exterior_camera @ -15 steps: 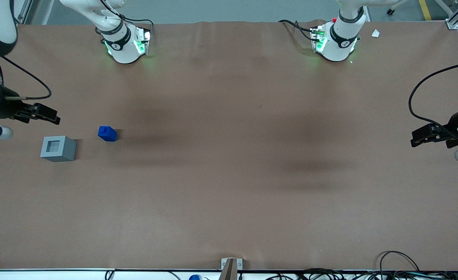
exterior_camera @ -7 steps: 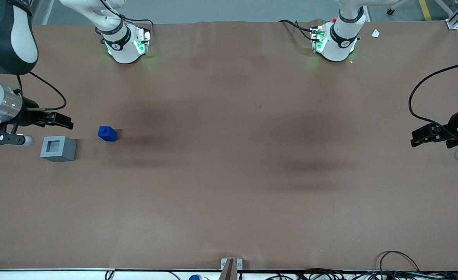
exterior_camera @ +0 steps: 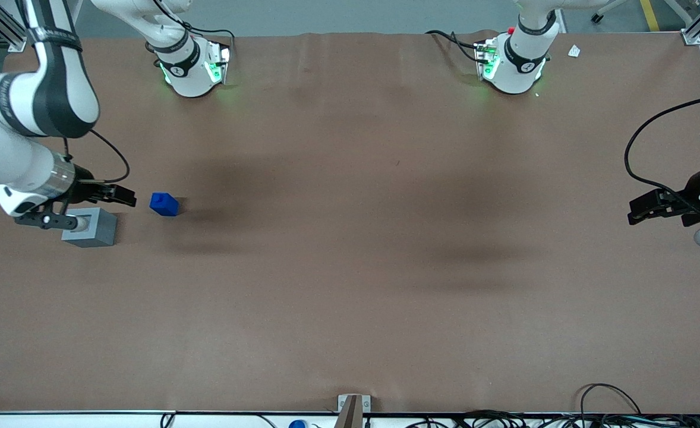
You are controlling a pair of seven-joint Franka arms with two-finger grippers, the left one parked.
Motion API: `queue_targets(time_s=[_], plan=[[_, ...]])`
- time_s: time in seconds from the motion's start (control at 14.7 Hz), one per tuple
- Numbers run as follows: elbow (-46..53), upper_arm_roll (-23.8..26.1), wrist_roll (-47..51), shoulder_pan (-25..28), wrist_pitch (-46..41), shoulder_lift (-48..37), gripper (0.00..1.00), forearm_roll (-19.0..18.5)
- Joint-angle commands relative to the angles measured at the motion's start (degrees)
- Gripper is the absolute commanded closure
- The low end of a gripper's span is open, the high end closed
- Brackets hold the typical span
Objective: Insert blue part into gray base with right arm
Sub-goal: 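Lower the right gripper around the blue block and close on it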
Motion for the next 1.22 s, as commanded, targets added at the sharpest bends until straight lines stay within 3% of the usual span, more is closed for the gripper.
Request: queue_targets(time_s=[0.0,1.16], plan=[[-6.6,-0.3,1.0,0.8,5.2,-1.9,0.00,-0.6],[-15.8,-0.4,-3.1,0.5,19.9,6.0,0.07,-1.6]])
